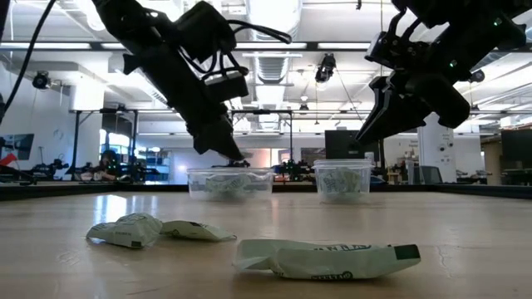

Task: Pick and place items into bin
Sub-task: Put the green stevia packet into the left transparent bin, then put the green stevia packet into the right transparent bin

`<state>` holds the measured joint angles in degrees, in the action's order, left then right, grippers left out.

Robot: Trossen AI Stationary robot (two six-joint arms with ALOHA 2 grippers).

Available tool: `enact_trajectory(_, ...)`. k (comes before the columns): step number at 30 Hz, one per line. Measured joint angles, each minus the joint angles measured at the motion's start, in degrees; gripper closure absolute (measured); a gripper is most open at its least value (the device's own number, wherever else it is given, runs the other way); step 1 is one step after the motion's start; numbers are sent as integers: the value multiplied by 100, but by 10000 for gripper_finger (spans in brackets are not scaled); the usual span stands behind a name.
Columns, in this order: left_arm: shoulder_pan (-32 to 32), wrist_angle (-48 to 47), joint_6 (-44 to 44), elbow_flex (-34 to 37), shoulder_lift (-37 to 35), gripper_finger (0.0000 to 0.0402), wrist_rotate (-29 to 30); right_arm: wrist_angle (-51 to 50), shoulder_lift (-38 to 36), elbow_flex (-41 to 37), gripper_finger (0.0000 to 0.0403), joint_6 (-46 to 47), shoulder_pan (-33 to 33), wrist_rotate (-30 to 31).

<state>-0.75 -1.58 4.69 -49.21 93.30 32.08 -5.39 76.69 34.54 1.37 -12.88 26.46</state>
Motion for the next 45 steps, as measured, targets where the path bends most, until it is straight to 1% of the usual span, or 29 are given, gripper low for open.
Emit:
enact_trajectory(8, 0, -94, 0, 0, 0, 397, 134, 4, 0, -2, 335, 13, 0, 0)
enact_trajectory(10, 0, -101, 13, 0, 0, 386, 135, 9, 0, -8, 335, 13, 0, 0)
enact_trajectory(16, 0, -98, 11, 0, 0, 332, 254, 9, 0, -17, 335, 15, 0, 0)
enact_trajectory(19, 2, -98, -2, 0, 0, 311, 254, 9, 0, -17, 335, 14, 0, 0)
enact_trajectory(23, 66, -114, -138, 2, -94, 298, 253, 11, 0, -17, 335, -2, 0, 0)
enact_trajectory(28, 340, -103, -136, 2, -456, 297, 251, 8, 0, -18, 335, 0, 0, -79)
enact_trajectory(34, 1079, -146, -139, 2, -959, 297, 248, 18, 0, -20, 335, -2, 0, -1015)
enact_trajectory(37, 1555, -126, -140, 2, -1111, 297, 257, 73, 0, -20, 335, 16, -9, -1633)
enact_trajectory(41, 2092, -66, -74, 2, -1158, 297, 304, 399, 0, -20, 335, 158, -145, -2476)
enact_trajectory(45, 2353, -42, 61, 2, -1163, 297, 592, 721, 0, -20, 335, 284, -475, -3186)
